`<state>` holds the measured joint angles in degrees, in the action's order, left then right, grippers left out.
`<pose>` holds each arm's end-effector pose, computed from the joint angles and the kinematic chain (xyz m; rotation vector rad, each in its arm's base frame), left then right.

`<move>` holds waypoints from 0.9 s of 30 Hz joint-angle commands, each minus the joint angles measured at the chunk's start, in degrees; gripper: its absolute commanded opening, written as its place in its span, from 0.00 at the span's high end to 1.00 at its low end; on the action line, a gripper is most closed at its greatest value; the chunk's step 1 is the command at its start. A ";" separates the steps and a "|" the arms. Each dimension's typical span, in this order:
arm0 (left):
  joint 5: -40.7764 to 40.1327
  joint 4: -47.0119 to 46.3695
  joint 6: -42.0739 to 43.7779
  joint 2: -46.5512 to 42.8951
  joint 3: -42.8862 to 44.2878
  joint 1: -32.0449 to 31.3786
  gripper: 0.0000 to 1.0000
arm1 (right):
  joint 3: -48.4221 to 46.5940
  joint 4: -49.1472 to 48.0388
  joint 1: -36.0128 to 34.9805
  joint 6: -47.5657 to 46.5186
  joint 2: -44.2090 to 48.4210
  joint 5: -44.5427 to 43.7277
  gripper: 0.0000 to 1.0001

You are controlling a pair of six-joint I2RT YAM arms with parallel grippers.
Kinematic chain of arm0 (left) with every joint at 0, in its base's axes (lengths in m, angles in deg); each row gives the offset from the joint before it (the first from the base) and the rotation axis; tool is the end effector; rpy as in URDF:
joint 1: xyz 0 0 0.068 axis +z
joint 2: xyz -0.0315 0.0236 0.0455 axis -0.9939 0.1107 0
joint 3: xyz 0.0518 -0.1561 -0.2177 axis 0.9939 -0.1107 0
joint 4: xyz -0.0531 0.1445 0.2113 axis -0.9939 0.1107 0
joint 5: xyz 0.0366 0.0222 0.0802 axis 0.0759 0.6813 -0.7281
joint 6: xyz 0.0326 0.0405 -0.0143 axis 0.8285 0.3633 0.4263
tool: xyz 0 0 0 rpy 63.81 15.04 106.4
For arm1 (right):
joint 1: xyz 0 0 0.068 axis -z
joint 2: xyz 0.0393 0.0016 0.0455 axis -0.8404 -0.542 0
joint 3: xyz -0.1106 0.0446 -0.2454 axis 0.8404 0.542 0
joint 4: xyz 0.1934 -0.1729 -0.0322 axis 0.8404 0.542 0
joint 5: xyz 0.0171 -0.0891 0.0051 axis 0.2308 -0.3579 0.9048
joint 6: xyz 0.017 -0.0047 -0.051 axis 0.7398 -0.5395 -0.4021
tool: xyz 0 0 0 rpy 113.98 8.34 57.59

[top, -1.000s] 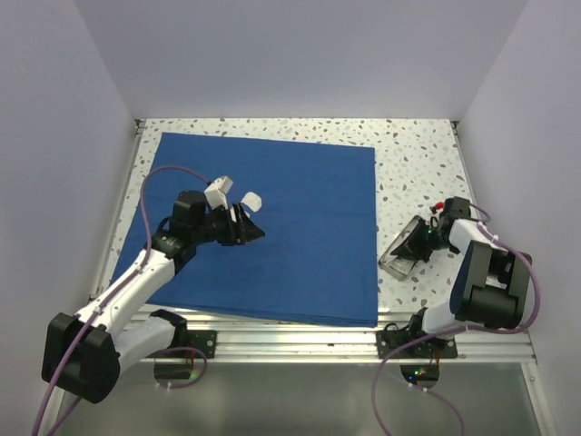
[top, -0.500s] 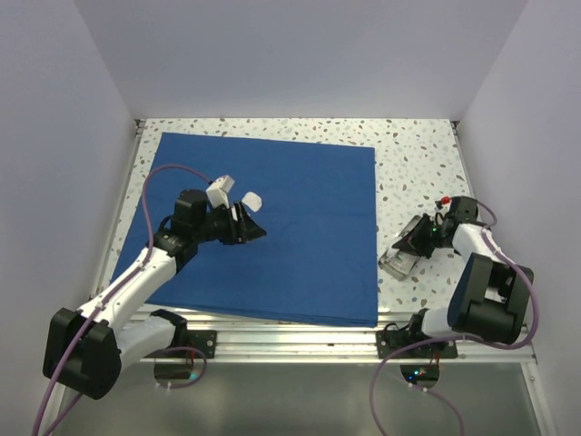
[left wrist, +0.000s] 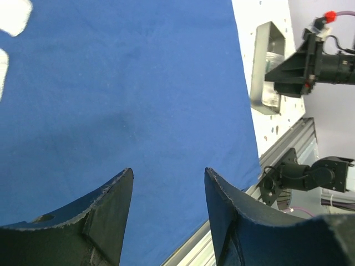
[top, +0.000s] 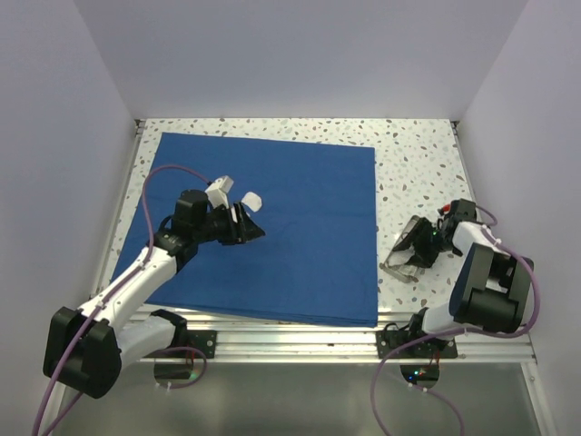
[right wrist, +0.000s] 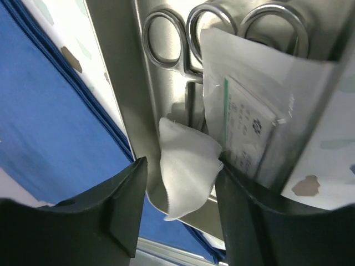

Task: Prepare the surgical pack

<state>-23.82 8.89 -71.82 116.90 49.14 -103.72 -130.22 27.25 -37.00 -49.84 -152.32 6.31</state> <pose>0.2096 -0.0943 0.2397 0.0065 2.2761 -1.0551 0.2306 -0.0684 0.1498 0.9369 2.6534 0.6441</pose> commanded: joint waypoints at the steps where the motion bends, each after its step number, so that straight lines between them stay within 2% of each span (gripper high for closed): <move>1: -2.93 2.05 0.26 0.51 2.53 -0.40 0.42 | -1.15 2.74 -1.02 0.35 4.25 -5.58 0.43; 7: -4.70 3.46 0.44 0.95 3.50 -0.40 0.42 | -5.27 8.36 -4.80 0.70 10.23 -11.38 0.40; 11: -7.16 4.08 0.53 1.04 3.76 -0.40 0.42 | -6.25 9.95 -5.33 0.70 12.61 -14.20 0.43; 15: -7.95 4.17 -0.17 1.04 3.94 -0.40 0.43 | -6.16 9.25 -6.38 0.61 10.78 -14.29 0.48; 18: -8.65 3.64 -0.52 1.04 4.03 -0.40 0.43 | -5.11 7.50 -6.56 0.70 8.93 -13.67 0.56; 19: -9.18 3.64 -0.53 1.30 4.03 -0.40 0.43 | -4.84 6.71 -6.65 0.79 8.49 -13.67 0.71; 22: -11.64 4.25 -0.96 2.88 4.90 -0.40 0.43 | -3.79 6.35 -7.70 1.57 6.82 -12.45 0.99; 27: -17.26 7.40 -3.15 9.72 9.73 -0.32 0.42 | -1.94 5.04 -9.81 2.72 7.42 -12.10 1.00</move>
<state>-35.87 14.04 -72.98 122.93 54.32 -103.72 -132.73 33.96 -45.74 -48.24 -145.96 -6.41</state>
